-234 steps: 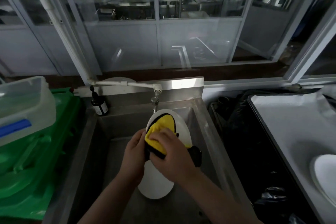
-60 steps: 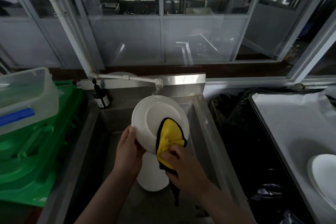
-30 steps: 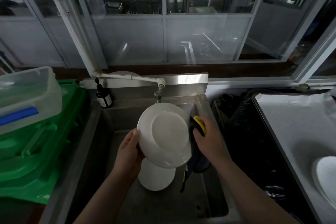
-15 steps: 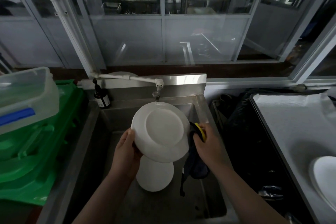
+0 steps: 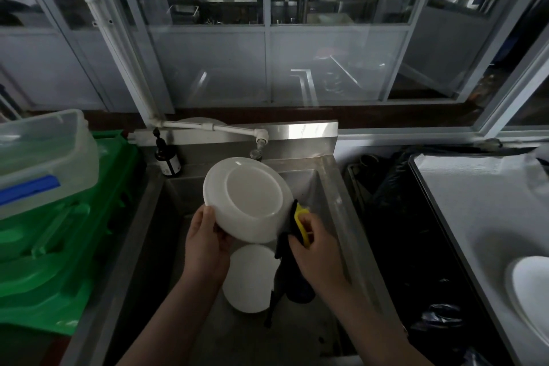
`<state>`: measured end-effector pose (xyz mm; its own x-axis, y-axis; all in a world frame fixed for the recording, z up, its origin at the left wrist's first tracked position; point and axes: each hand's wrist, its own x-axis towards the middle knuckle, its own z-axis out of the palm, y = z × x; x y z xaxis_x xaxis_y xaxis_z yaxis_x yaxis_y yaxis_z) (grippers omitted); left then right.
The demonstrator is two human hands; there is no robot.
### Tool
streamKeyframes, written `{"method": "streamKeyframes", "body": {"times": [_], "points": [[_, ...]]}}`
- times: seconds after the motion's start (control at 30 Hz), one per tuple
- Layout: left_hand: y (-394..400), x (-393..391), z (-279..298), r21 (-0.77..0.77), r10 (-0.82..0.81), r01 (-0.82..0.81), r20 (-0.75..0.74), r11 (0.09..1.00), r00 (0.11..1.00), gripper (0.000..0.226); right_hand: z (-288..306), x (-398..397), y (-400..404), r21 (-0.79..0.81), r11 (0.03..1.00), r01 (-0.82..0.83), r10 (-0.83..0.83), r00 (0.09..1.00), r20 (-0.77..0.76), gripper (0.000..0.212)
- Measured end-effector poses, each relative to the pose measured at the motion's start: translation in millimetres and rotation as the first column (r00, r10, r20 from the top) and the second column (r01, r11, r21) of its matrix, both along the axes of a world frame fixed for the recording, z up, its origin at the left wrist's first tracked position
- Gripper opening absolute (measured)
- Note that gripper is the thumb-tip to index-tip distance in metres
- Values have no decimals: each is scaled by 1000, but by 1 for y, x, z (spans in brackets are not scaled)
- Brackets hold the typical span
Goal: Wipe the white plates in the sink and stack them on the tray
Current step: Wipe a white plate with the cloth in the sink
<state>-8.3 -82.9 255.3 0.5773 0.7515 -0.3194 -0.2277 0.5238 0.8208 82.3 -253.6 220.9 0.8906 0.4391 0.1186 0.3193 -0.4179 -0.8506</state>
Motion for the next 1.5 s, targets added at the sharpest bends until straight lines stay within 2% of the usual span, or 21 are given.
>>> {"method": "streamKeyframes", "body": {"times": [0.33, 0.5, 0.67, 0.9, 1.2, 1.37, 1.5], "points": [[-1, -3, -2, -102, 51, -52, -10, 993, 999, 22, -11, -24, 4, 37, 999, -32, 35, 997, -70, 25], [-5, -6, -4, -95, 33, -34, -16, 995, 999, 21, -15, -13, -1, 91, 993, 80, -61, 979, -194, 28], [-8, -6, -4, -80, -9, 4, -66, 997, 998, 22, -13, 7, -13, 136, 977, 167, -130, 961, -244, 28], [-10, -3, 4, -20, -157, 155, -150, 988, 976, 22, -10, 32, -29, 230, 946, 229, -164, 949, -270, 26], [-33, 7, 0, 127, -179, 218, -259, 968, 949, 27, -23, 66, -68, 121, 949, 291, -242, 919, -312, 21], [-40, 13, -4, 137, -141, 182, -265, 974, 954, 28, -36, 85, -99, 19, 935, 354, -326, 878, -351, 26], [-46, 20, -8, 114, -110, 144, -263, 983, 959, 28, -48, 99, -124, -76, 933, 351, -357, 882, -307, 30]]}}
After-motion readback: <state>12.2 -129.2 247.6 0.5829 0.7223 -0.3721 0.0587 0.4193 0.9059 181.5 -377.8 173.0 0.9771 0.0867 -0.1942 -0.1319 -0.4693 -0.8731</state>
